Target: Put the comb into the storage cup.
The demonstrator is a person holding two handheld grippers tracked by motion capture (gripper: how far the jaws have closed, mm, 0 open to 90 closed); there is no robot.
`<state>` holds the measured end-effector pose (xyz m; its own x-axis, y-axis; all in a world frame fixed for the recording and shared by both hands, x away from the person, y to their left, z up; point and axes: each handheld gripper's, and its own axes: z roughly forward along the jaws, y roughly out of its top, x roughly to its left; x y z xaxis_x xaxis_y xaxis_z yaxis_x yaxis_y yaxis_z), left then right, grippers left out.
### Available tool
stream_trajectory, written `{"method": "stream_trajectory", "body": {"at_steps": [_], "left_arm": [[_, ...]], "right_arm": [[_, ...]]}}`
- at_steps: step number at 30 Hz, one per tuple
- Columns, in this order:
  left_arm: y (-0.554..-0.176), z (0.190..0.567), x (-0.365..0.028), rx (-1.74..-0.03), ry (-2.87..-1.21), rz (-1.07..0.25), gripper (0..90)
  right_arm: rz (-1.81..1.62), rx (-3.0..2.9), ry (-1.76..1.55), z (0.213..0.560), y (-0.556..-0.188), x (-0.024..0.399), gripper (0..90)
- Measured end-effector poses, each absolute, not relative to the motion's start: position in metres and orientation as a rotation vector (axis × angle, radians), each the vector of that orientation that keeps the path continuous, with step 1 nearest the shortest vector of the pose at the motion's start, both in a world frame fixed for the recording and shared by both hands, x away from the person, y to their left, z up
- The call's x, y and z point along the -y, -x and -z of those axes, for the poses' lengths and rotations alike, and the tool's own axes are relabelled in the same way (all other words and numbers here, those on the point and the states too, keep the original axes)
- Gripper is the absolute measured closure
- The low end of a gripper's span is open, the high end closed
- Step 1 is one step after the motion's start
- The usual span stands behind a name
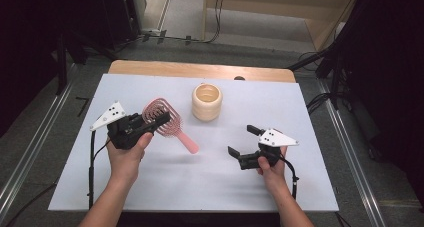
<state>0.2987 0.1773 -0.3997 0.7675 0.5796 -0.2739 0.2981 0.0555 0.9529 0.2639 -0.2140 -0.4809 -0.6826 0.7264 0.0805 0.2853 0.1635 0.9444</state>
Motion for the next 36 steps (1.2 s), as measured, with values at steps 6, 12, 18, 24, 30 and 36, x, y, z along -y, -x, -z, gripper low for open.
{"method": "stream_trajectory", "body": {"at_steps": [6,12,18,24,30,36], "left_arm": [[-0.302,0.395,-0.175,-0.726,-1.541,-0.250,65.5],[-0.305,0.390,-0.173,-0.723,-1.545,-0.263,65.5],[-0.308,0.387,-0.170,-0.725,-1.535,-0.264,65.4],[-0.312,0.383,-0.168,-0.721,-1.525,-0.255,65.4],[-0.317,0.382,-0.166,-0.720,-1.522,-0.258,65.5],[-0.322,0.380,-0.166,-0.726,-1.522,-0.277,65.5]], "right_arm": [[-1.521,-2.027,-0.981,0.481,-0.259,0.227,0.0],[-1.499,-2.024,-0.994,0.483,-0.255,0.239,0.0],[-1.486,-2.014,-1.006,0.486,-0.252,0.250,0.0],[-1.480,-2.006,-1.022,0.489,-0.248,0.261,0.0],[-1.469,-1.993,-1.043,0.492,-0.244,0.272,0.0],[-1.455,-1.988,-1.060,0.494,-0.242,0.278,0.0]]}}
